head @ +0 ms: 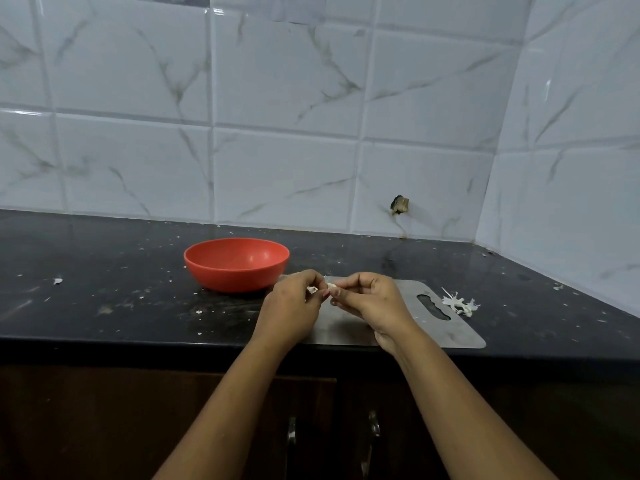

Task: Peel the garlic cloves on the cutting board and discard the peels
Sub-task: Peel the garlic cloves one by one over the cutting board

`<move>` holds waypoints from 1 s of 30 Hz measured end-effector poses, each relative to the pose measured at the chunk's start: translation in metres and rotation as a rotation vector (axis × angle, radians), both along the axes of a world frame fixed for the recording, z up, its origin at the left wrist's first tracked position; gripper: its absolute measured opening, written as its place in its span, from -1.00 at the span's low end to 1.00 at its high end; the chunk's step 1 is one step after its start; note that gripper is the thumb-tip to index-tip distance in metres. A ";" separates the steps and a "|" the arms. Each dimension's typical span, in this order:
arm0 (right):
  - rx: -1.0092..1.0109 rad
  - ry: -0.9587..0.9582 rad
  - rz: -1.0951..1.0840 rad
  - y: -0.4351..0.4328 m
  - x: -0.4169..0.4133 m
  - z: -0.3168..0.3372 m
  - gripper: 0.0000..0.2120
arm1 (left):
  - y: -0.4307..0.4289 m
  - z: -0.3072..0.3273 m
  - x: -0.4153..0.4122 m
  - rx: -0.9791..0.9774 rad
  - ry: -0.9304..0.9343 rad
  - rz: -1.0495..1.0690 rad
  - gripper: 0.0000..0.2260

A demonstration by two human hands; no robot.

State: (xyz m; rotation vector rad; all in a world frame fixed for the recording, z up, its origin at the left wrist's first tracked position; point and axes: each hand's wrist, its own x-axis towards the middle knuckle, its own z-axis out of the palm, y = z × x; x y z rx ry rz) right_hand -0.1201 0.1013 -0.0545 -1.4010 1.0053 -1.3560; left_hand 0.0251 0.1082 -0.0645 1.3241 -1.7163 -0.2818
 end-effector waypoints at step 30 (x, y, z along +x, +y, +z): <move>-0.092 0.108 0.026 0.003 0.001 -0.004 -0.85 | 0.009 0.006 -0.001 -0.007 0.043 0.081 -0.91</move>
